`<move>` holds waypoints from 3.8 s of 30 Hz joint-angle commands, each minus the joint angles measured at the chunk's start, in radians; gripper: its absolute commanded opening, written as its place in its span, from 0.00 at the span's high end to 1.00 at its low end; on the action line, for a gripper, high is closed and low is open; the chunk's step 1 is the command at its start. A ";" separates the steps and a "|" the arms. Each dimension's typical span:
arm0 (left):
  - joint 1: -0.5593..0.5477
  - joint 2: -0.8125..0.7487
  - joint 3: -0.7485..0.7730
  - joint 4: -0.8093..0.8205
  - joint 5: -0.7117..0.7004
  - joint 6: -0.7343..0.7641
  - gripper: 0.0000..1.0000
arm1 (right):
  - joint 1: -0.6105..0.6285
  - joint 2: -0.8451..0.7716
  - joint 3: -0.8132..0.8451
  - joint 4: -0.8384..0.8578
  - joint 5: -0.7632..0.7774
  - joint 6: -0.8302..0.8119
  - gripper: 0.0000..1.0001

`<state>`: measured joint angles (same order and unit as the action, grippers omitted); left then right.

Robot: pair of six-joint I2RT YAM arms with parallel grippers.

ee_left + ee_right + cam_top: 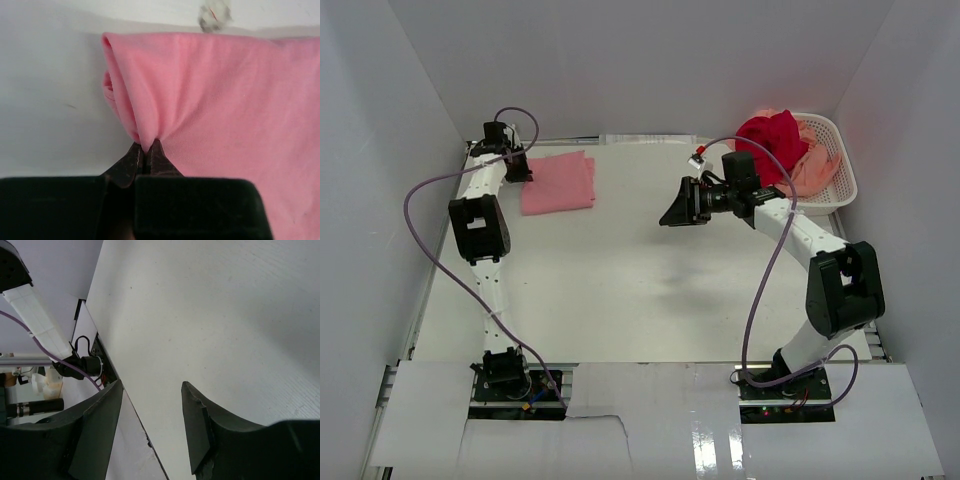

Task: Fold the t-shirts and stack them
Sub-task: Put the neatly folded tshirt into the corner of the board with the left arm

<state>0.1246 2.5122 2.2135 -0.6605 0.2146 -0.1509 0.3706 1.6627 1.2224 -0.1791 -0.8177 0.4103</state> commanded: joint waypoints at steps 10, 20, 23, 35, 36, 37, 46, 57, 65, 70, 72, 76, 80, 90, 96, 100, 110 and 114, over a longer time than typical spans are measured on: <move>0.033 -0.001 0.025 0.225 -0.490 0.238 1.00 | 0.004 -0.147 -0.049 -0.092 -0.021 -0.056 0.43; 0.047 -0.082 0.068 0.375 -0.672 0.269 0.08 | 0.005 -0.181 -0.133 -0.102 -0.026 -0.067 0.43; 0.044 -0.163 0.031 0.421 -0.604 0.261 0.02 | 0.005 -0.184 -0.175 -0.083 -0.038 -0.064 0.43; -0.072 -0.418 -0.169 0.388 -0.560 0.189 0.05 | 0.008 -0.192 -0.219 -0.034 -0.064 -0.044 0.43; -0.072 -0.415 -0.179 0.337 -0.446 0.176 0.23 | 0.010 -0.192 -0.219 -0.031 -0.066 -0.044 0.44; -0.072 -0.411 -0.179 0.314 -0.411 0.166 0.43 | 0.011 -0.195 -0.219 -0.030 -0.067 -0.042 0.43; -0.072 -0.329 -0.198 0.128 -0.345 -0.110 0.76 | 0.016 -0.245 -0.297 0.070 -0.066 0.015 0.43; -0.045 -0.236 -0.170 0.047 -0.218 -0.242 0.75 | 0.017 -0.282 -0.330 0.072 -0.061 0.002 0.43; -0.034 -0.126 -0.101 0.030 -0.250 -0.233 0.74 | 0.017 -0.300 -0.357 0.078 -0.060 -0.002 0.43; -0.020 -0.099 -0.098 0.016 -0.270 -0.225 0.73 | 0.016 -0.302 -0.363 0.073 -0.052 -0.008 0.43; -0.017 -0.099 -0.104 0.013 -0.268 -0.216 0.73 | 0.017 -0.293 -0.362 0.073 -0.058 -0.010 0.43; -0.016 -0.107 -0.123 0.001 -0.297 -0.167 0.73 | 0.017 -0.271 -0.351 0.082 -0.066 -0.008 0.43; -0.013 -0.099 -0.094 -0.024 -0.313 -0.101 0.72 | 0.017 -0.255 -0.339 0.098 -0.075 0.007 0.43; -0.005 -0.098 -0.068 -0.036 -0.359 0.051 0.65 | 0.017 -0.228 -0.317 0.102 -0.086 0.010 0.43; 0.029 -0.059 -0.023 -0.036 -0.305 0.123 0.64 | 0.017 -0.222 -0.317 0.109 -0.093 0.015 0.43; 0.037 -0.033 0.014 -0.036 -0.285 0.192 0.55 | 0.017 -0.219 -0.317 0.099 -0.097 0.010 0.43; 0.043 -0.015 0.068 -0.024 -0.244 0.203 0.49 | 0.017 -0.230 -0.325 0.087 -0.086 0.004 0.43; 0.035 -0.091 0.060 0.047 -0.181 0.165 0.46 | 0.017 -0.231 -0.346 0.107 -0.083 0.015 0.43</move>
<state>0.1616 2.5004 2.2440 -0.6720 -0.0345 0.0399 0.3828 1.4422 0.8734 -0.1024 -0.8909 0.4194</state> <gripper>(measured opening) 0.530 0.571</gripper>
